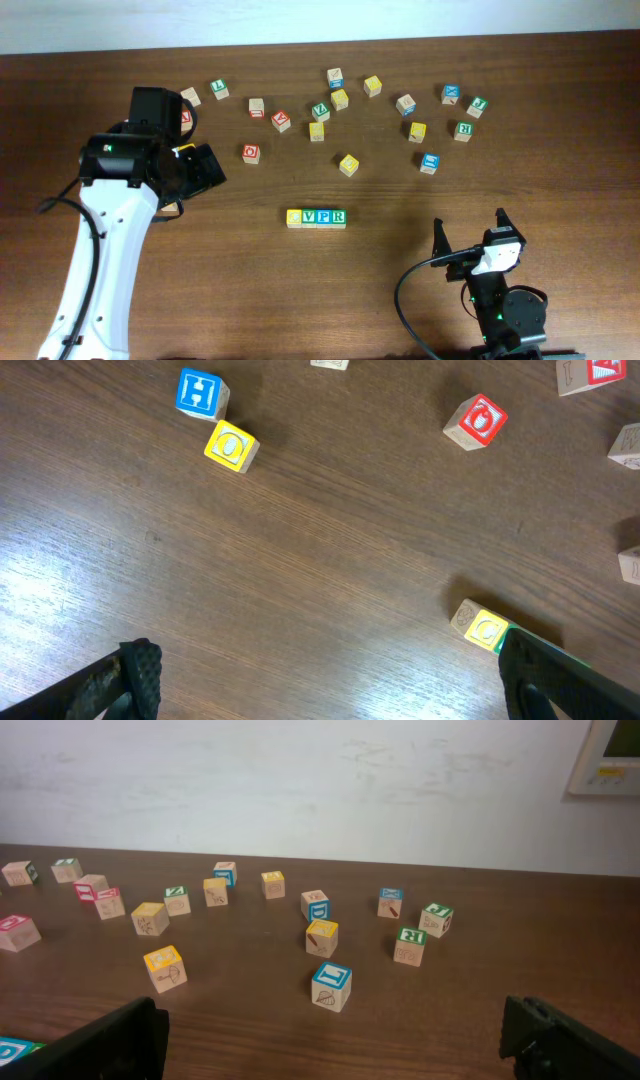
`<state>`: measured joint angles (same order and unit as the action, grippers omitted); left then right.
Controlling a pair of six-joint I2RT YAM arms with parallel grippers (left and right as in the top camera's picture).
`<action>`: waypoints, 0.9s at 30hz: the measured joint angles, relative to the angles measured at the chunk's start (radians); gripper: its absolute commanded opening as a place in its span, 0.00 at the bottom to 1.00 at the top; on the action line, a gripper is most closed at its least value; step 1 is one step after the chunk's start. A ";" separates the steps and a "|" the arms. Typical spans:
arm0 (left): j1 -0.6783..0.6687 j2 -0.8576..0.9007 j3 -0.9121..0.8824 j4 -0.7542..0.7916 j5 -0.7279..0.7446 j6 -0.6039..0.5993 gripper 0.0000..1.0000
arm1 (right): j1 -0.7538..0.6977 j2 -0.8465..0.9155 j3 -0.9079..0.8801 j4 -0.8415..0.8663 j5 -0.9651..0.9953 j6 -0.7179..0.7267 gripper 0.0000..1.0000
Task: Spell out CVPR
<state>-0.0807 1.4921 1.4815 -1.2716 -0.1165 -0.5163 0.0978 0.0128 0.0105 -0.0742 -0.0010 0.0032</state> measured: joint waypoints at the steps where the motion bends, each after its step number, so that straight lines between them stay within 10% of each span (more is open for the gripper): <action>1: 0.000 0.000 0.000 0.000 0.000 0.000 0.99 | 0.000 0.000 0.000 0.000 0.000 0.000 0.98; 20: 0.000 0.000 0.000 0.001 0.000 0.000 0.99 | 0.000 0.000 0.000 0.000 0.000 0.000 0.98; 27: 0.000 -0.152 -0.254 0.232 0.049 0.142 0.99 | 0.000 -0.002 0.000 0.000 0.001 0.000 0.98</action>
<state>-0.0807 1.3399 1.2274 -1.0401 -0.0673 -0.3744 0.0978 0.0109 0.0105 -0.0742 0.0002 0.0032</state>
